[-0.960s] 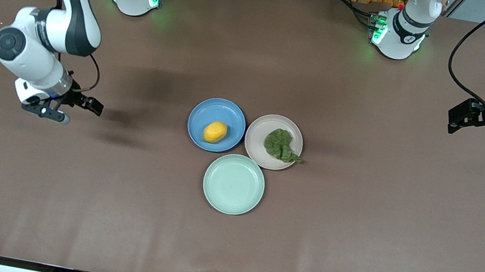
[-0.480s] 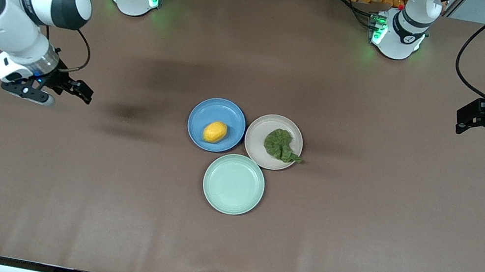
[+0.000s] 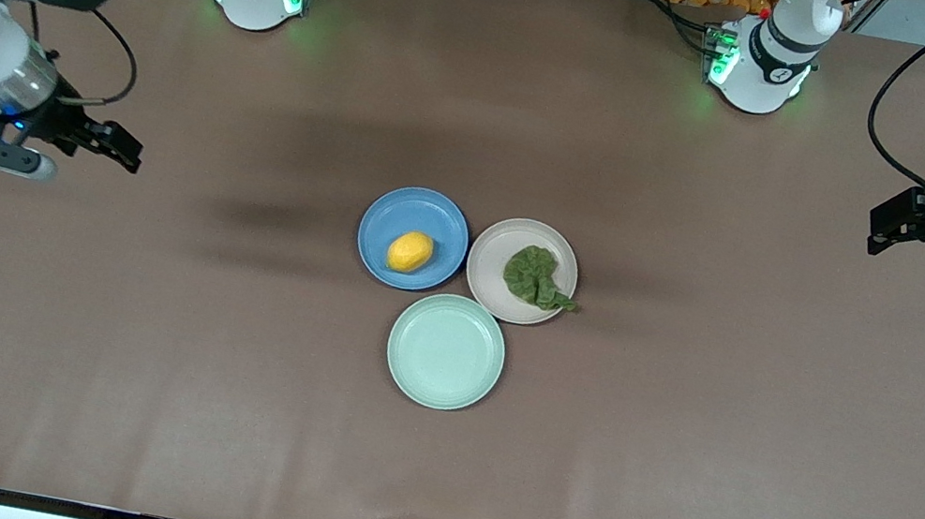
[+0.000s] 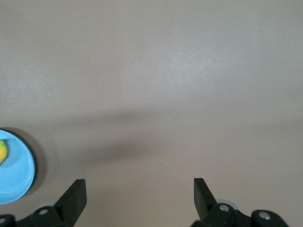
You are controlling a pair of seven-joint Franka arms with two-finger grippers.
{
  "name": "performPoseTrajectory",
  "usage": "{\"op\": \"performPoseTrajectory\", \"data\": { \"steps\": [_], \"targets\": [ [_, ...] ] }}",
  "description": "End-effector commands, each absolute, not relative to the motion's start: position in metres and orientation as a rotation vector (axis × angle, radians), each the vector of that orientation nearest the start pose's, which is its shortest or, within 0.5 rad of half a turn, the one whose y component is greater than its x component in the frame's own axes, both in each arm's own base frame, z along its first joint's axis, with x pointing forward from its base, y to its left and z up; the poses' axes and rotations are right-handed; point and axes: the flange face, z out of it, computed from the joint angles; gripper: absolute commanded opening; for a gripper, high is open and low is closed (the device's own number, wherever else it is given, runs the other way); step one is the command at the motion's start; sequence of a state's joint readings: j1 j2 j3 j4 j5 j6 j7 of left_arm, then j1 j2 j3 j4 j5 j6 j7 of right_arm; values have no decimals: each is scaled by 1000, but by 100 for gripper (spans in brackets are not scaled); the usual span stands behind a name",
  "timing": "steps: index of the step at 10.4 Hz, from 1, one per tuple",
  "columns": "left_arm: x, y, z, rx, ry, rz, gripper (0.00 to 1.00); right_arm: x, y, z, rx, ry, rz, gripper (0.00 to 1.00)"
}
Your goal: Place lemon and lettuce in plates
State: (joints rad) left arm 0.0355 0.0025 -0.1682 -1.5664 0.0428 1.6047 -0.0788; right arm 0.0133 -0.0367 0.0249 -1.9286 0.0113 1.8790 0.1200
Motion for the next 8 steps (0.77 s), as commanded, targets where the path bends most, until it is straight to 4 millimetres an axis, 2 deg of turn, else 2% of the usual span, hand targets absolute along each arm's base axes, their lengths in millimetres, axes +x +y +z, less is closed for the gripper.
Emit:
{"op": "performPoseTrajectory", "data": {
  "steps": [1, 2, 4, 6, 8],
  "targets": [
    [547, -74, 634, -3173, 105, -53, 100, 550, 18, 550, -3145, 84, 26, 100],
    [547, -74, 634, -3175, 105, -53, 100, 549, 21, 575, -3144, 70, 31, 100],
    [544, -71, 633, -3167, 98, -18, 100, 547, 19, 611, -3144, -16, 0, 100],
    [545, -68, 654, -3166, 92, -59, 100, 547, 2, 637, -3142, -72, -55, 100],
    [544, -64, 657, -3165, 82, -65, 100, 545, -8, 654, -3145, -111, -82, 100]
  ]
}}
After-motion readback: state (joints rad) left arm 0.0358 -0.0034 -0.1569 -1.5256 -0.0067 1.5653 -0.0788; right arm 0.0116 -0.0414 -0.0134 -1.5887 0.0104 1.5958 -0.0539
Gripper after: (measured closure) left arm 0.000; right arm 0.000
